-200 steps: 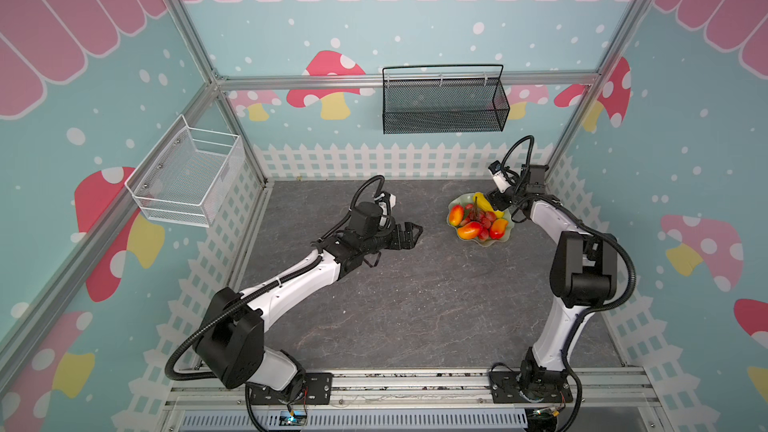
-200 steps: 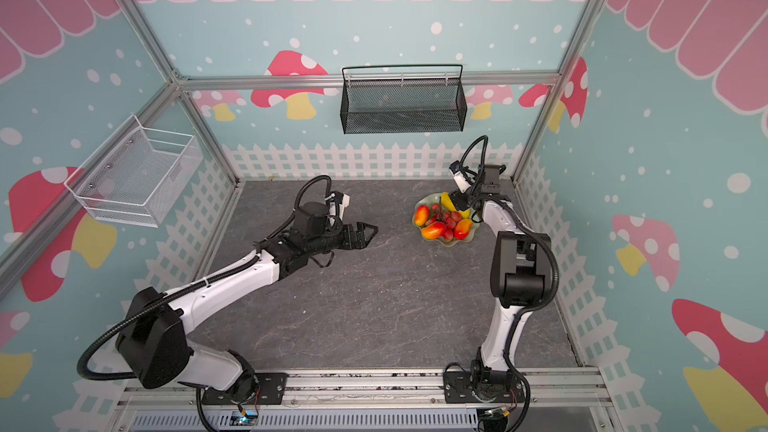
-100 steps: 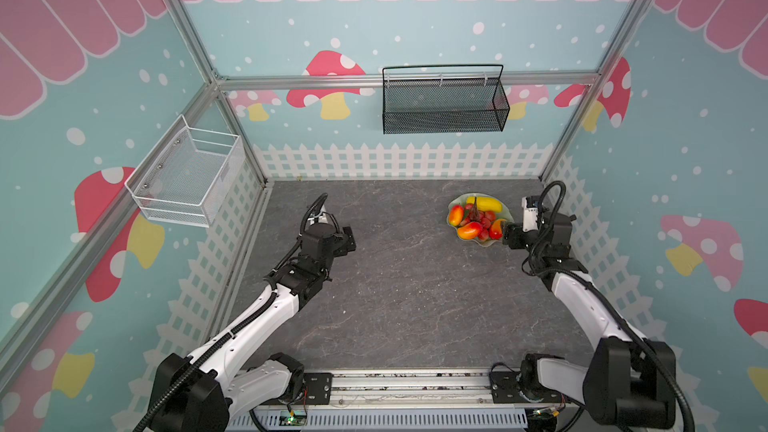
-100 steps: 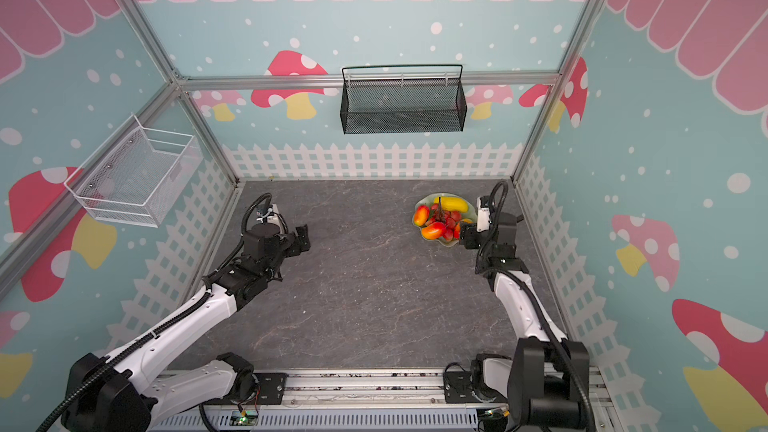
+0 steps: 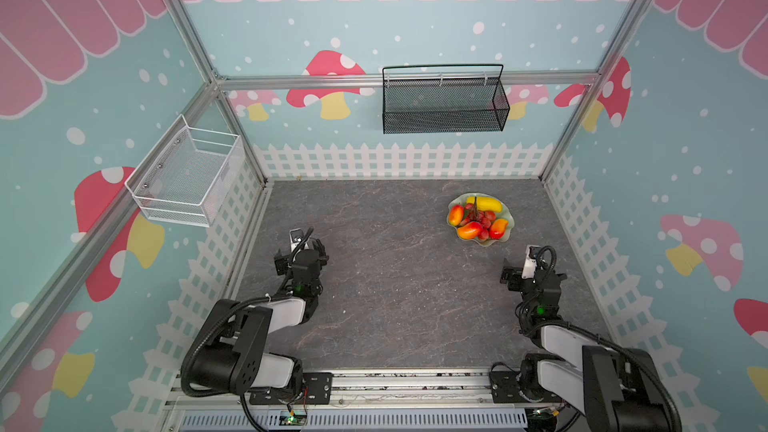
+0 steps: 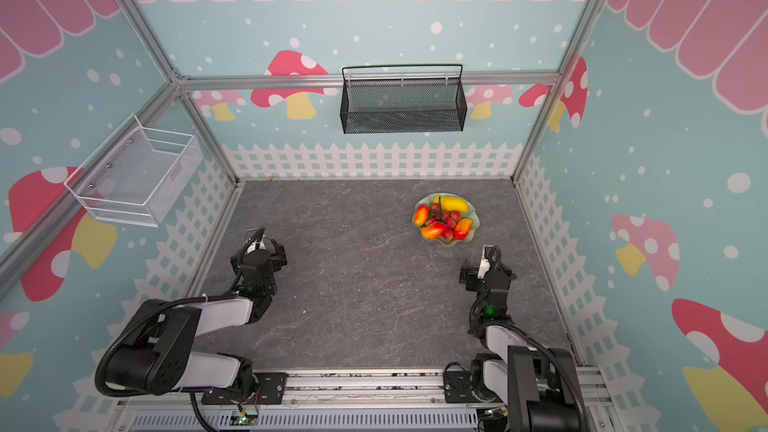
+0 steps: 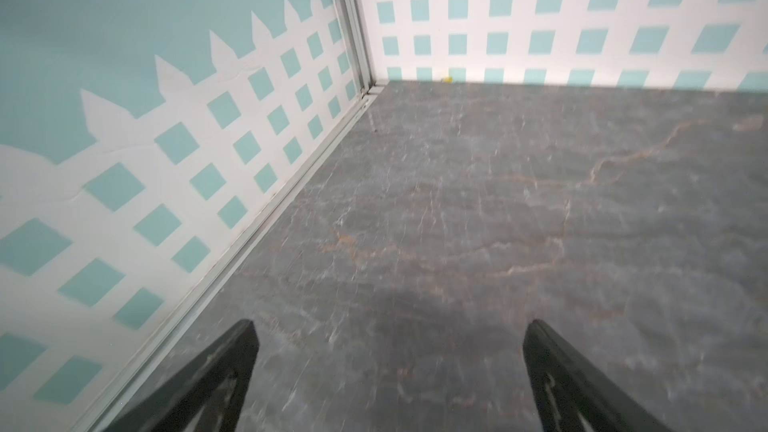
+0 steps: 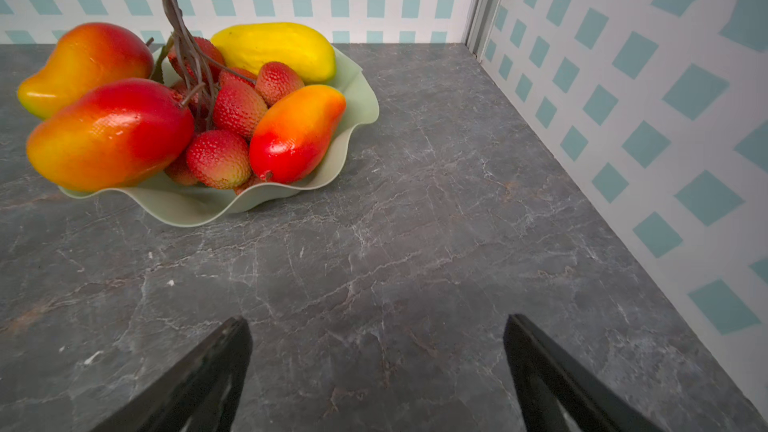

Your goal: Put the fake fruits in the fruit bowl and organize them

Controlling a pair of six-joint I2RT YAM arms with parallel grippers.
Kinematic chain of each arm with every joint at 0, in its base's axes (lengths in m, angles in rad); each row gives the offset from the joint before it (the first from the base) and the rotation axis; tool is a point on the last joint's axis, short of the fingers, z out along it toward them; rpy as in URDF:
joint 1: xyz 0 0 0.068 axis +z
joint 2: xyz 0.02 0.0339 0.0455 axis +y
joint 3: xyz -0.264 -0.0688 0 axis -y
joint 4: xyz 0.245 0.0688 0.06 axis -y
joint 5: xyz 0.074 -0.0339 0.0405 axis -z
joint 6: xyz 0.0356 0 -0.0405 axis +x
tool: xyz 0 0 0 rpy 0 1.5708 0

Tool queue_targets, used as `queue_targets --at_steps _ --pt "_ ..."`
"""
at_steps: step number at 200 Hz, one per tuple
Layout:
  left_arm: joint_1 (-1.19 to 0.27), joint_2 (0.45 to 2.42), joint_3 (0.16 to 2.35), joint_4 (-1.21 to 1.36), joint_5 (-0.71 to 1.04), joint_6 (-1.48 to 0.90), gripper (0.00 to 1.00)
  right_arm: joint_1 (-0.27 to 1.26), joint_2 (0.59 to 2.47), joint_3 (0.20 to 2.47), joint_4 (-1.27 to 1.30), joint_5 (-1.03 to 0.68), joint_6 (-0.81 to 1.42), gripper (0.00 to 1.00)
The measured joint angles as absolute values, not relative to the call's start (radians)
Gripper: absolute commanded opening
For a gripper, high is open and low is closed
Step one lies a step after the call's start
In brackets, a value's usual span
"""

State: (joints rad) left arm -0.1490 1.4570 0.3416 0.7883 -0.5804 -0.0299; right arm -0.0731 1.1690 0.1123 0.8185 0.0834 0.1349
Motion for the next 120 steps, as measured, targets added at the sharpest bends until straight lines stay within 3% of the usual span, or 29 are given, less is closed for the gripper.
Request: queue_targets --at_steps 73,120 --pt "-0.109 1.543 0.335 0.968 -0.440 -0.046 1.00 -0.073 1.457 0.103 1.338 -0.007 0.064 0.98" --pt "-0.107 1.544 0.350 0.956 -0.415 -0.045 1.00 -0.072 1.506 0.121 1.373 -0.063 0.039 0.98"
